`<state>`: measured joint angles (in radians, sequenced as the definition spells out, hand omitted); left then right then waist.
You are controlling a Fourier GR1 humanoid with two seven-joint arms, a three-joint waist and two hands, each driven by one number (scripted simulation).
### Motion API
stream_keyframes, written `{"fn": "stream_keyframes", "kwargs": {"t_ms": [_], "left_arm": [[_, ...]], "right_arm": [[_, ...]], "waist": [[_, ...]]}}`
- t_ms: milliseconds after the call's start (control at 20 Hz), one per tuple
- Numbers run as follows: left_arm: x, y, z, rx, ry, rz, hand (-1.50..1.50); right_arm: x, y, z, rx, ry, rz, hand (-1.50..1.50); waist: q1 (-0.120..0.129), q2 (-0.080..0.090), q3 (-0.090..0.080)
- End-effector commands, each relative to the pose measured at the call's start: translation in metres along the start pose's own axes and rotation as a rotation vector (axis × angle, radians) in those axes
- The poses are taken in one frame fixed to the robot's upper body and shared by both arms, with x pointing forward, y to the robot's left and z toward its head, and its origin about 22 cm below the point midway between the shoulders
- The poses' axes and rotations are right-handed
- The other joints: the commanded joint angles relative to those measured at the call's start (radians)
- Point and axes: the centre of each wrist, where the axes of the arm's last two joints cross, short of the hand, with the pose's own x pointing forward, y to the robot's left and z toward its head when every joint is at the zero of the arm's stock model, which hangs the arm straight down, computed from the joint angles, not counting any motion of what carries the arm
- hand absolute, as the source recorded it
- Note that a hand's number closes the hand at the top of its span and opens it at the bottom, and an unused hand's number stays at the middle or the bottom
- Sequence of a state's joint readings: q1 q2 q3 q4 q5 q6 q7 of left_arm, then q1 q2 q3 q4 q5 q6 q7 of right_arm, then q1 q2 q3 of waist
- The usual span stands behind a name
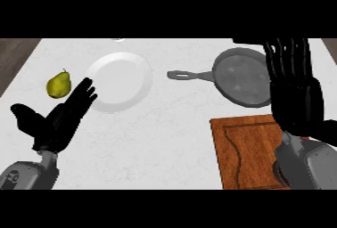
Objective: Pick the cupcake from the cutting board and place it in the pan
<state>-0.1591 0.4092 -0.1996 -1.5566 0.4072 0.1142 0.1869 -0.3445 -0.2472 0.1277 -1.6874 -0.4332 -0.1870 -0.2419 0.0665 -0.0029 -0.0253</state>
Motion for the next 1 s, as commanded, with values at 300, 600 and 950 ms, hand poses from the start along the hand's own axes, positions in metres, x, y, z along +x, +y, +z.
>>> {"fn": "stream_keyframes", "kwargs": {"t_ms": [300, 600, 950], "left_arm": [[-0.030, 0.081, 0.029, 0.345, 0.194, -0.206, 0.00], [-0.048, 0.093, 0.040, 0.453, 0.248, -0.299, 0.00], [-0.045, 0.093, 0.024, 0.438, 0.236, -0.327, 0.00]], "right_arm": [[0.028, -0.047, 0.010, -0.312, -0.191, -0.128, -1.50], [0.016, -0.138, 0.115, -0.422, 0.179, 0.343, 1.50], [0.078, -0.148, 0.148, -0.126, 0.197, 0.513, -1.50]], "waist": [[-0.167, -0.032, 0.075], [-0.120, -0.001, 0.027], [-0.087, 0.000, 0.025]]}}
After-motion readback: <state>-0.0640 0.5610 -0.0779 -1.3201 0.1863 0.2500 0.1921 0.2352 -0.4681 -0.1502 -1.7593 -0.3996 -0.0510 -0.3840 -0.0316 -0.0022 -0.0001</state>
